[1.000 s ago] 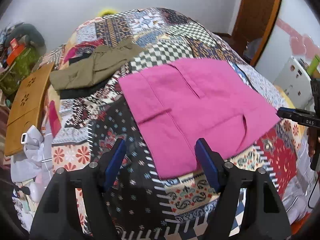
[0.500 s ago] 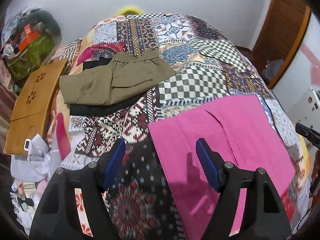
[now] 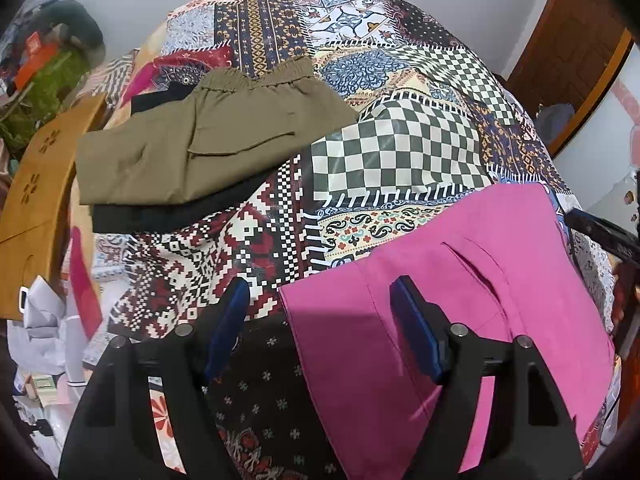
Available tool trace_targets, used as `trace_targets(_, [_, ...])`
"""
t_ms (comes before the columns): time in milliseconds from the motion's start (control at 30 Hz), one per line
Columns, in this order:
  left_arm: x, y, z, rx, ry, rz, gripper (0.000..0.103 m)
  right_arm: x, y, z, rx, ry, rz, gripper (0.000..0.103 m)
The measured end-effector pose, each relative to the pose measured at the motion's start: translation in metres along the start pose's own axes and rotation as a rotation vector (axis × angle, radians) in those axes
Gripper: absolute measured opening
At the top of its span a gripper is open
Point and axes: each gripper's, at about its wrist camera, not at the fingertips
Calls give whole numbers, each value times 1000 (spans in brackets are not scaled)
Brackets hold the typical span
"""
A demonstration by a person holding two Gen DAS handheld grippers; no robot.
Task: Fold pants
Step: 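Move both open grippers to the folded edge of the pink trousers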
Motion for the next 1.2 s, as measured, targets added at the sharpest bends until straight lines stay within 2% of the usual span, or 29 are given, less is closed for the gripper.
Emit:
trace_targets(200, [-4, -4, -8, -37, 40, 8, 78, 19, -48, 3, 31, -13, -74, 55])
trace_targets(233, [-5, -4, -9, -34, 38, 15, 78, 19, -55, 1, 41, -2, -96, 54])
trace_targets(267, [-7, -3, -8, -23, 34, 26, 78, 18, -58, 0, 48, 10, -98, 47])
trace_targets(367, [-13, 0, -2, 39, 13, 60, 78, 14, -59, -7, 60, 45, -77, 31])
trace_targets(467, [-16, 2, 5, 106, -13, 85, 78, 13, -59, -15, 37, 76, -57, 23])
trace_targets(600, [-17, 4, 6, 175, -23, 100, 78, 13, -62, -21, -10, 119, -51, 21])
trace_targets(733, [-17, 7, -1, 184, 6, 97, 78, 17, -64, -24, -47, 141, -62, 21])
trace_targets(800, [-17, 12, -2, 298, -4, 96, 69, 19, -63, -25, -82, 156, -77, 21])
trace_targets(833, [-17, 15, -5, 292, -1, 92, 69, 21, -63, -26, -99, 165, -83, 21])
trace_targets(900, [-18, 27, -14, 225, 39, 87, 69, 25, -59, -24, -144, 181, -101, 21])
trace_targets(967, [-16, 40, -17, 208, 52, 103, 69, 29, -49, -18, -151, 165, -103, 21])
trace_targets(1100, [-9, 61, -7, 184, 23, 137, 69, 36, -12, -19, -106, 118, -41, 22])
trace_targets(1200, [-1, 66, 9, 128, -11, 144, 69, 40, 16, -31, -46, 110, 8, 35])
Point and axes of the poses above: each gripper's, at about its wrist camera, not at the fingertips, and y roughly against the way its jaws point, z to its right, x to its top, and after that the axes turned 11 degrees about -x, right-handed
